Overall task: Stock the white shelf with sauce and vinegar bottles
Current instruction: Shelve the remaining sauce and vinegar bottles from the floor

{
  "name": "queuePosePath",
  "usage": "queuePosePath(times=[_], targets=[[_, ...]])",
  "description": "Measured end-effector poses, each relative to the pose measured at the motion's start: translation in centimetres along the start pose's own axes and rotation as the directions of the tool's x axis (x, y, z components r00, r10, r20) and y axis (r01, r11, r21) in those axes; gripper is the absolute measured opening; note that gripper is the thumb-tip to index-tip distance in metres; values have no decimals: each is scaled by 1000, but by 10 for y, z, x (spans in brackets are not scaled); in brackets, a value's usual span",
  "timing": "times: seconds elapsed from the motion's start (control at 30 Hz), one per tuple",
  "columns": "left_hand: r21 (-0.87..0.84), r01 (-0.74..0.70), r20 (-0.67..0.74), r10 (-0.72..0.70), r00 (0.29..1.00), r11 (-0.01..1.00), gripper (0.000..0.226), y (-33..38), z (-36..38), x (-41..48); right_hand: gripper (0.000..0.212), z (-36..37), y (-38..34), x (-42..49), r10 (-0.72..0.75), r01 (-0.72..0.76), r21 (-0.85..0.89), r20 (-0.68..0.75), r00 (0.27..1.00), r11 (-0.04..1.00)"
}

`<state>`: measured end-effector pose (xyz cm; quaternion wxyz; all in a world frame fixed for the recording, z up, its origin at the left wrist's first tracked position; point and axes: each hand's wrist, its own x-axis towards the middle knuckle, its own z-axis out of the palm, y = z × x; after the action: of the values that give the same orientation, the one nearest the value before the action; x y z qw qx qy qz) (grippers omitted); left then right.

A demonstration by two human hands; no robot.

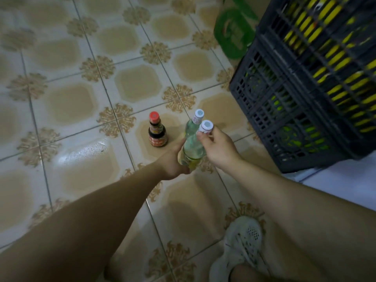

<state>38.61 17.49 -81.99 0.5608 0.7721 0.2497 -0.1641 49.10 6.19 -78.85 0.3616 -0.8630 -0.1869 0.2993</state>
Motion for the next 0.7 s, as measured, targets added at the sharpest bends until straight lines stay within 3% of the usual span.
queuePosePath(times=[0.37, 0.53, 0.7], targets=[[-188, -327, -86, 317, 945, 926, 107, 130, -24, -188, 35, -131, -169, -149, -212, 284, 176, -344, 915, 942], [-177, -517, -97, 508, 856, 837, 111, 199, -28, -298, 39, -191, -241, -236, -259, 410, 354, -401, 879, 841], [-145, -654, -192, 627, 755, 743, 115, 257, -19, -385, 45, -240, -295, -325, -328, 518, 409, -449, 831, 752]])
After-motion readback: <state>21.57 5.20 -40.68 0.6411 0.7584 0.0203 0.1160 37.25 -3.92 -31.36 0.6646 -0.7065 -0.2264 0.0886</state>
